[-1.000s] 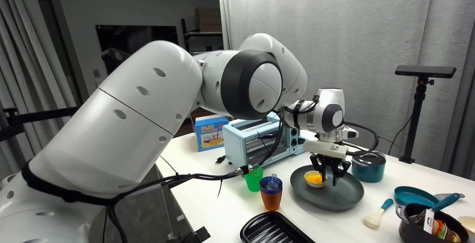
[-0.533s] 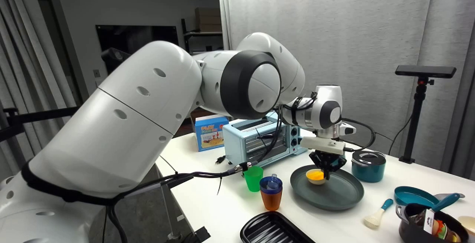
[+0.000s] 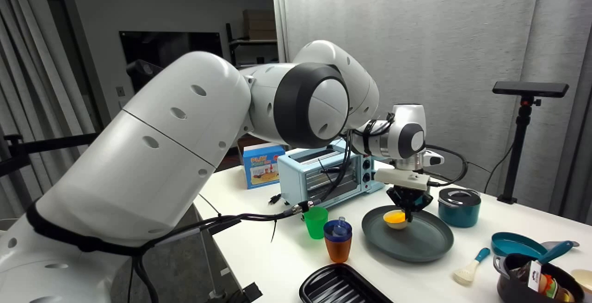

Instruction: Pour the fries out of the white bowl and onto the grey plate

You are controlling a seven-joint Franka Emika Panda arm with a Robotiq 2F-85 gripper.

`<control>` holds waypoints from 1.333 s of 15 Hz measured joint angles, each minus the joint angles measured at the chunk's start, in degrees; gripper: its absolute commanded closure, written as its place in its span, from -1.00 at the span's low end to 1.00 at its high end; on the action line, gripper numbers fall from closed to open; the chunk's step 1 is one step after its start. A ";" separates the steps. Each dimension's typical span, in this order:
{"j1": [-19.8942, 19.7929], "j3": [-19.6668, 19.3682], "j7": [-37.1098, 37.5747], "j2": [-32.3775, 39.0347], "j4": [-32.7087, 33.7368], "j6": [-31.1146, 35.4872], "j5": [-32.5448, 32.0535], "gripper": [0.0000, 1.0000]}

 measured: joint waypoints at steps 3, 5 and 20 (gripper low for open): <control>0.86 -1.19 1.04 0.03 0.22 0.09 -1.45 0.98; 1.41 -1.93 1.61 0.04 0.31 0.11 -2.56 0.98; 5.34 -7.55 7.55 1.14 0.78 4.57 -12.46 0.98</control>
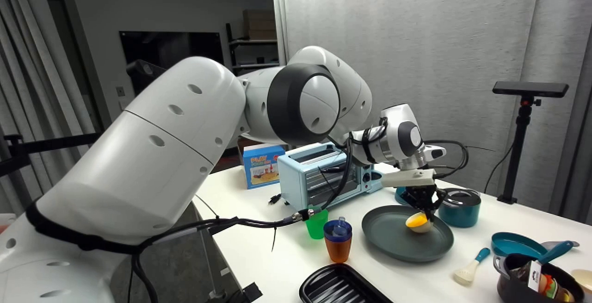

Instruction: Pour the fries out of the white bowl and onto the grey plate

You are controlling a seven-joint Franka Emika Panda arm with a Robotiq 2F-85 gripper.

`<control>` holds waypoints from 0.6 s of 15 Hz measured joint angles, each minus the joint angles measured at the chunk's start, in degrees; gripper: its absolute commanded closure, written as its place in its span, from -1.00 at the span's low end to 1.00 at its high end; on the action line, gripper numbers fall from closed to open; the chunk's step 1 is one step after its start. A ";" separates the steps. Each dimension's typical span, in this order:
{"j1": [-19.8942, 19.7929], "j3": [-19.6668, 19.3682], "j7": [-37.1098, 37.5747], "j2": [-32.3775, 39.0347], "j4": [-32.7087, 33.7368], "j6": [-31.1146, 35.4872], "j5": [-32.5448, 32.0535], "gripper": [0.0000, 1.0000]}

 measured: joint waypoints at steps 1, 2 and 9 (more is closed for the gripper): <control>0.33 -0.55 0.42 0.14 0.00 0.60 -1.12 0.98; 0.74 -1.23 0.85 0.30 0.00 1.35 -2.40 0.98; 2.87 -4.70 3.65 1.32 0.02 4.53 -8.54 0.98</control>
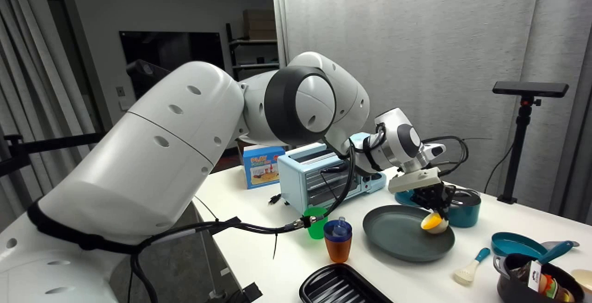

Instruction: Pour the fries out of the white bowl and onto the grey plate

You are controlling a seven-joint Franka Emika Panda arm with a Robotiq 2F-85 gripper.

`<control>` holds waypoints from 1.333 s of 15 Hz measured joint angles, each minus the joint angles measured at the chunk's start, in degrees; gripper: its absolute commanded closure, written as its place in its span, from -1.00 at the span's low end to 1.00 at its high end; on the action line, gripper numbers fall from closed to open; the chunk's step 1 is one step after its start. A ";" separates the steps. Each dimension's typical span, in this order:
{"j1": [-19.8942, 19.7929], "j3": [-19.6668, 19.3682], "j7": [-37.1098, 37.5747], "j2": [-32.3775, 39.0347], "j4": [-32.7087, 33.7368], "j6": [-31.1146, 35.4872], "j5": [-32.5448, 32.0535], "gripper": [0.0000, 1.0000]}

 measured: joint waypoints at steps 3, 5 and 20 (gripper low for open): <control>0.19 -0.12 0.36 0.14 0.00 0.00 -0.04 0.98; 0.22 -0.15 0.38 0.15 0.00 0.00 -0.04 0.98; -1.64 5.67 -4.96 -10.33 -8.61 -0.42 6.12 0.98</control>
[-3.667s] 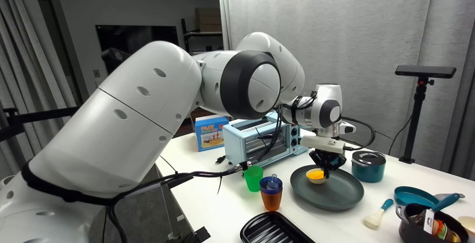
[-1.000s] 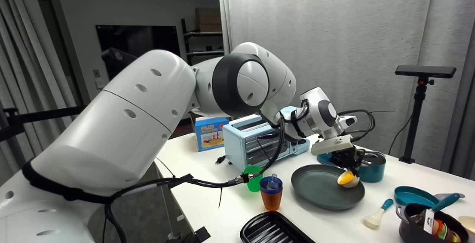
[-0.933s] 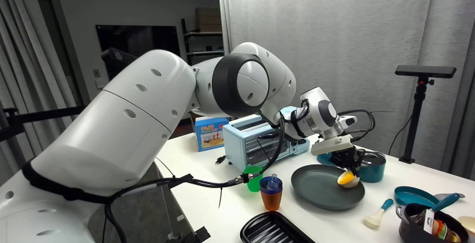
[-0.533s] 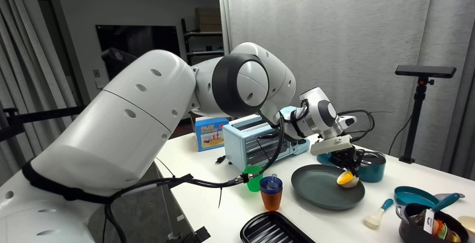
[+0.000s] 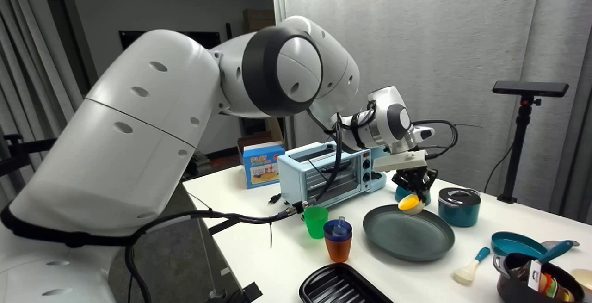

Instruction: Pour the fries out of the white bowl and onto the grey plate

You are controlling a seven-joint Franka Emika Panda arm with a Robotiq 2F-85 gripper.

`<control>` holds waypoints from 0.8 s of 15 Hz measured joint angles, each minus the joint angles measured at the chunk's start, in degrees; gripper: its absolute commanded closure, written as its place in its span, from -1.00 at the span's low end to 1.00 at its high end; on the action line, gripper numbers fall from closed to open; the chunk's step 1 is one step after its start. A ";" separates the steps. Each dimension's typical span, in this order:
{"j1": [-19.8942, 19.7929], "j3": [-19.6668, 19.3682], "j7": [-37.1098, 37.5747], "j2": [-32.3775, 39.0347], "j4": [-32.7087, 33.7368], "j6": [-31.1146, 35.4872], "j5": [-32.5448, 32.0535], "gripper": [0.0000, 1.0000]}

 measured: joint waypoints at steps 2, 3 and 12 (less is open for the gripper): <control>0.30 -0.07 0.10 -1.68 -1.23 -0.43 -0.73 0.98; 0.49 -0.29 0.25 -2.16 -1.58 -0.68 -1.52 0.98; 3.48 -5.08 7.30 -2.78 -3.84 -0.75 -18.94 0.98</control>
